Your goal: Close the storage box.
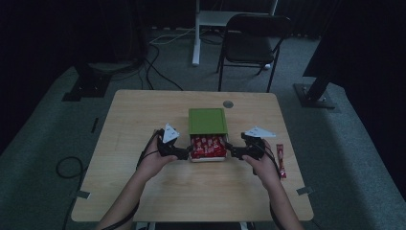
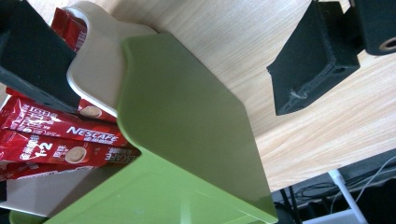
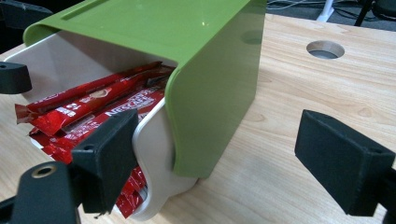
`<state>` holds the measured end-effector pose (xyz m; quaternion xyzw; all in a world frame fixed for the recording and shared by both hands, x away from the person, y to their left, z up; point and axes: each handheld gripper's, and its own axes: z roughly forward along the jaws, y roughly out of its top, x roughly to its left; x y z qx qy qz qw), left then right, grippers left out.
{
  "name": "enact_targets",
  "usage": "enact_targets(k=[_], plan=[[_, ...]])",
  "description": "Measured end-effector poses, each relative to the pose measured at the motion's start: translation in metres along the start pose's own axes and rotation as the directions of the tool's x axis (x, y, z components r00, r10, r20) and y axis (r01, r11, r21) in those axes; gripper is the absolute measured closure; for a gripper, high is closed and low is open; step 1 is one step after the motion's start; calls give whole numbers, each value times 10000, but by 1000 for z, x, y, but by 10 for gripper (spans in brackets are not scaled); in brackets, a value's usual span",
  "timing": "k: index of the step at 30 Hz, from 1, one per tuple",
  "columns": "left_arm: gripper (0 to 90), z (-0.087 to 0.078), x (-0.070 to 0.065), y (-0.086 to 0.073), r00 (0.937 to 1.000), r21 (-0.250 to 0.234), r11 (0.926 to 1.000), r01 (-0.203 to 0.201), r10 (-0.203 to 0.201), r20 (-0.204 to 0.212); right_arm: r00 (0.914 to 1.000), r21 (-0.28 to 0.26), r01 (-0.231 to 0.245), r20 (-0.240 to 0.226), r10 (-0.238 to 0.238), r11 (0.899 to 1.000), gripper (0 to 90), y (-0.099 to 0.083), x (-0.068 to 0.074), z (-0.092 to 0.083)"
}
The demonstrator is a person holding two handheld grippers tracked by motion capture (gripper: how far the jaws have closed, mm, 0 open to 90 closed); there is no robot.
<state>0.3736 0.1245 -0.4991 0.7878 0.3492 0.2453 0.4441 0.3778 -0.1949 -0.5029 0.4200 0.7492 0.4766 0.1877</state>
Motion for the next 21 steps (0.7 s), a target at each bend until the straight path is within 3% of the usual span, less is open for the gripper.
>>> enact_targets(k=[21], plan=[[44,11,9,6,9993,-8,10000,86,-86,-375,9987,-172,-269,435,276,9995,136,7,-5,17]])
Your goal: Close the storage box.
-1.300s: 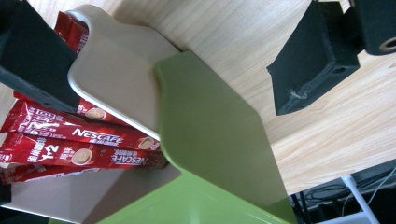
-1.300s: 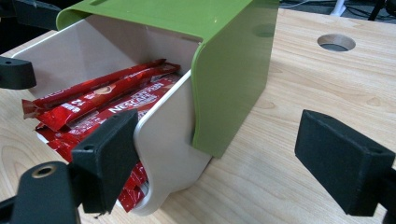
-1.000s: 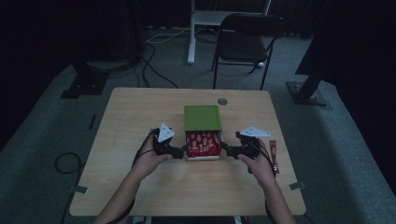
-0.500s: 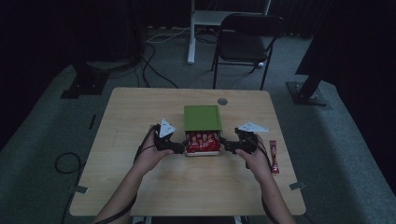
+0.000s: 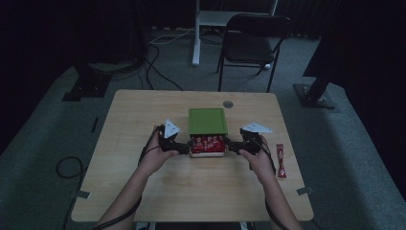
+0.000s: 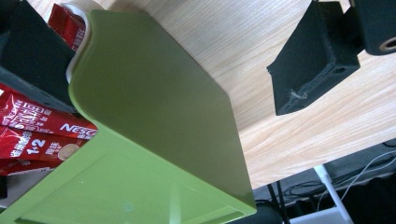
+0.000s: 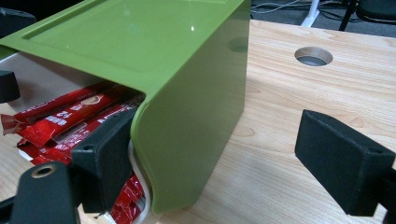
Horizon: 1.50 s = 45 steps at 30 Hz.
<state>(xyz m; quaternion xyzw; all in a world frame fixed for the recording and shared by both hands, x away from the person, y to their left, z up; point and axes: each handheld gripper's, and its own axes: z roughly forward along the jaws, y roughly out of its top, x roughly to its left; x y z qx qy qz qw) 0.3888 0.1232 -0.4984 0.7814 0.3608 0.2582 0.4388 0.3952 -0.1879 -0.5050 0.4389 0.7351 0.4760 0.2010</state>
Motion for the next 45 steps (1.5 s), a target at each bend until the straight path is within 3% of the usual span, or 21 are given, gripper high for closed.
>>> enact_targets(k=[4,14,23,25,28,45], plan=[[43,1,1,2,9998,56,9999,-157,157,-92,10000,-25,-55,70,55,10000,137,1,0,2],[42,4,5,4,9996,175,9998,56,-51,-272,9998,-21,-181,72,181,9998,136,2,0,6],[50,3,4,4,9991,-57,9991,424,-423,84,9993,46,-354,98,353,9994,145,3,1,7],[50,1,1,7,9986,-139,9990,416,-411,340,9991,-205,-432,10,432,9989,151,6,3,5],[49,-1,-1,7,9985,-161,9992,379,-372,411,9997,-254,-231,-49,230,9994,151,8,7,3],[48,-17,-2,-3,9978,-147,9989,452,-444,501,9997,-497,-247,45,250,9985,141,3,7,-13]])
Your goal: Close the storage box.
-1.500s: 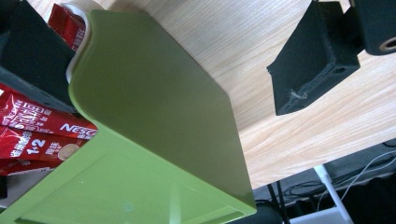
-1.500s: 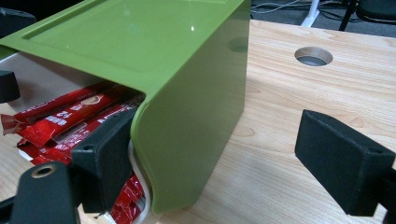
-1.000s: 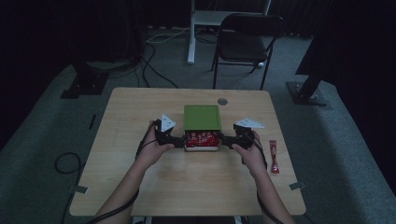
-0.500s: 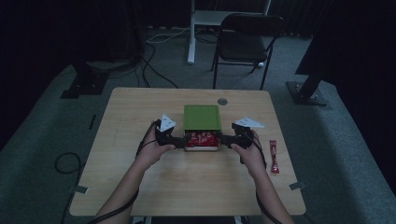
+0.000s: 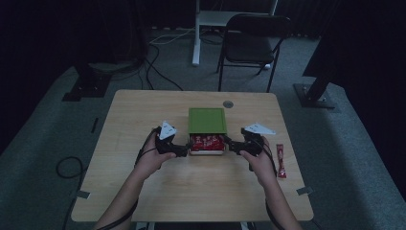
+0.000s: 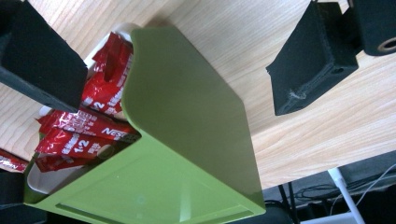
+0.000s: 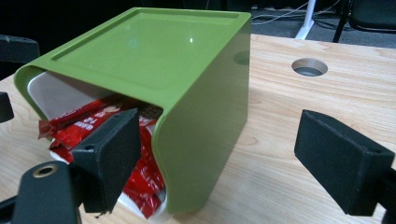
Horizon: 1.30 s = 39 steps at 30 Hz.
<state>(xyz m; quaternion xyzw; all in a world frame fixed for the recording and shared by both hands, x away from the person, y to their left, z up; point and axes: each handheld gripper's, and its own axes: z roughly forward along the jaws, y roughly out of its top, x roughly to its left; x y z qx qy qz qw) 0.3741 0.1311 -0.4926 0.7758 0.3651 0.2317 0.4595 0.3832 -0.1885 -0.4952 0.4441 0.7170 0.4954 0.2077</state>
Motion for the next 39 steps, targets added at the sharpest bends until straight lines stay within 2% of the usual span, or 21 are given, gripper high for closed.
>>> enact_targets(k=[11,21,25,32,39], plan=[[48,-11,2,-12,9999,162,9998,109,-107,-92,9991,102,-73,418,68,9999,141,-12,-15,-17],[49,-22,11,-26,9986,285,9987,414,-404,-335,9952,196,-337,923,317,9992,144,-27,-30,-27],[48,-28,14,-33,9974,490,9973,554,-529,-498,9931,191,-435,1102,412,9989,145,-34,-36,-31],[48,-39,22,-48,9930,590,9943,889,-838,-831,9860,576,-639,1578,542,9963,144,-51,-50,-35],[48,-47,29,-61,9895,792,9911,1073,-987,-1059,9849,754,-650,1651,518,9950,144,-61,-55,-38]])
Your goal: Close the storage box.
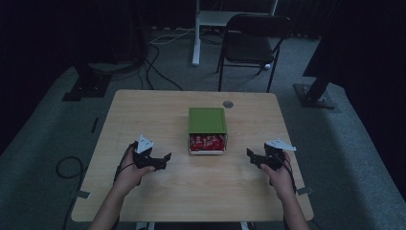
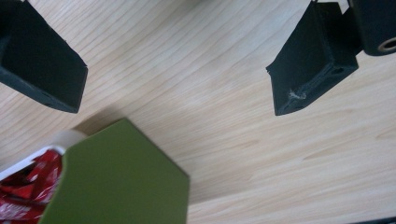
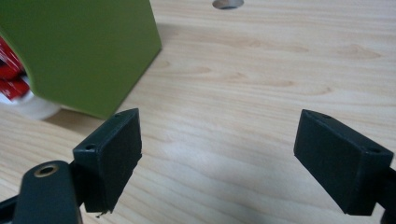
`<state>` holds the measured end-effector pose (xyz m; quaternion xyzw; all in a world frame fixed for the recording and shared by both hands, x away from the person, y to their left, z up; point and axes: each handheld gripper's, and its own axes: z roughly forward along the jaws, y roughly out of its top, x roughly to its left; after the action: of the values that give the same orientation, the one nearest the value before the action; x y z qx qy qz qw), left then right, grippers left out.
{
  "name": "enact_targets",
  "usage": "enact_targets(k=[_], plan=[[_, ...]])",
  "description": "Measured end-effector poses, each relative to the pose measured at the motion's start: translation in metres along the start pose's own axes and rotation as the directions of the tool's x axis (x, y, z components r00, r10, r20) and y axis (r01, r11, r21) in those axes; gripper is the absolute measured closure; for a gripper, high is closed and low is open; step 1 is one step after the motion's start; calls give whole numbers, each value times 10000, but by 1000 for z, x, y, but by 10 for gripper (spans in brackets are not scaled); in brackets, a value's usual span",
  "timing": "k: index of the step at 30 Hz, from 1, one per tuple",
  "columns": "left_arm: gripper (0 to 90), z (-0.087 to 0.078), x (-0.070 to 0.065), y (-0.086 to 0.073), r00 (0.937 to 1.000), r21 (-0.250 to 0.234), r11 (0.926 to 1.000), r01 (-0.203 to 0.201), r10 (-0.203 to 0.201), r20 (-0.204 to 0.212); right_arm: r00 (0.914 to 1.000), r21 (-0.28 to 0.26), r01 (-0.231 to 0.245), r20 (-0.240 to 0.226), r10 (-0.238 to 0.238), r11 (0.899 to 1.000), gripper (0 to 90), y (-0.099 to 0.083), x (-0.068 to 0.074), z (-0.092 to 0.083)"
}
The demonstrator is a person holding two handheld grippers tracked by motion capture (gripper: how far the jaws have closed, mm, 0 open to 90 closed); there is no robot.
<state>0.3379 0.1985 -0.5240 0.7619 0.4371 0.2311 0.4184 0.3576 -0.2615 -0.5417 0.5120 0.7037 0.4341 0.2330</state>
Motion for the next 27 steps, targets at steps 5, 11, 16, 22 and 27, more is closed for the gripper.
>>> enact_targets(k=[5,11,16,22,27], plan=[[48,-6,10,-15,9992,189,9995,245,-239,-311,9997,123,-110,213,108,9999,144,-7,-5,-2],[49,-15,15,-28,9972,444,9983,388,-359,-659,9996,217,-173,248,167,9996,144,-13,-5,-2],[49,-20,20,-38,9936,642,9960,625,-560,-978,9995,362,-194,266,185,9992,144,-17,-5,-1],[49,-25,28,-51,9866,958,9905,986,-847,-1393,9992,480,-270,301,255,9985,144,-20,-5,2],[49,-33,37,-59,9736,1069,9852,1340,-1108,-1996,9990,642,-337,318,317,9974,143,-23,-4,5]])
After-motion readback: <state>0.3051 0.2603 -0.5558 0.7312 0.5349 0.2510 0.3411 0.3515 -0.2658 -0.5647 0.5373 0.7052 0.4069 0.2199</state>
